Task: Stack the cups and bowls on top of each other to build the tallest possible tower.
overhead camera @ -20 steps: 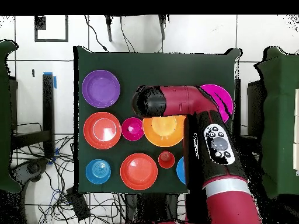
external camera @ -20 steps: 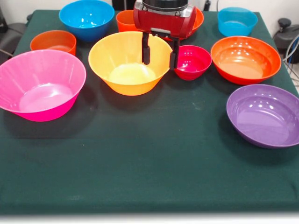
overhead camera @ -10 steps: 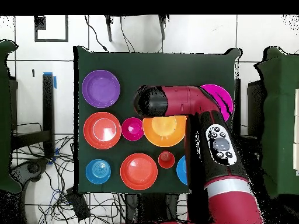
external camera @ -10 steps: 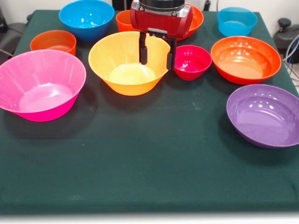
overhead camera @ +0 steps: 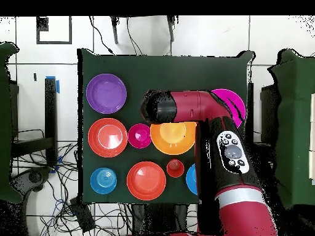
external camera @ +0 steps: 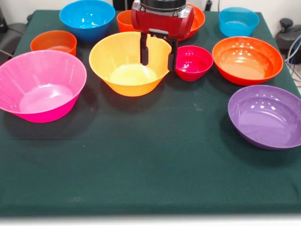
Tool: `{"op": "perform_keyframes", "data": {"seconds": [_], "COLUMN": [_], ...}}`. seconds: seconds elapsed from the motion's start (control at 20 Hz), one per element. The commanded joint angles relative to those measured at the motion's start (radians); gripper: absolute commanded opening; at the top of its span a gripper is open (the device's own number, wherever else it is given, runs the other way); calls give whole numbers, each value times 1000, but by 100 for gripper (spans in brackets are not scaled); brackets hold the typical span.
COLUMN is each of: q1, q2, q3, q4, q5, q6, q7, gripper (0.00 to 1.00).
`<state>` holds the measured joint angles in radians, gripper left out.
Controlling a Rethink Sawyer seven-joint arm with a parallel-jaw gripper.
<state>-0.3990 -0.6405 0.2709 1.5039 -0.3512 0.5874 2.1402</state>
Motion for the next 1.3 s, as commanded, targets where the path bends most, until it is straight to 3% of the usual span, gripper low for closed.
{"op": "perform_keyframes", "data": {"seconds": [0.05,0.3,0.45,1.1,1.3], "q1": [-10,24,64,60,52], "q2": [60,82,145,173,138], "q3": [82,54,26,12,12], "q4": [-47,-80,-137,-155,-130], "q5": [-79,-82,-88,-60,-43], "q6": [103,95,63,65,108], "q7": [-225,-170,-103,-96,-106], "gripper": [100,100,100,100,100]}}
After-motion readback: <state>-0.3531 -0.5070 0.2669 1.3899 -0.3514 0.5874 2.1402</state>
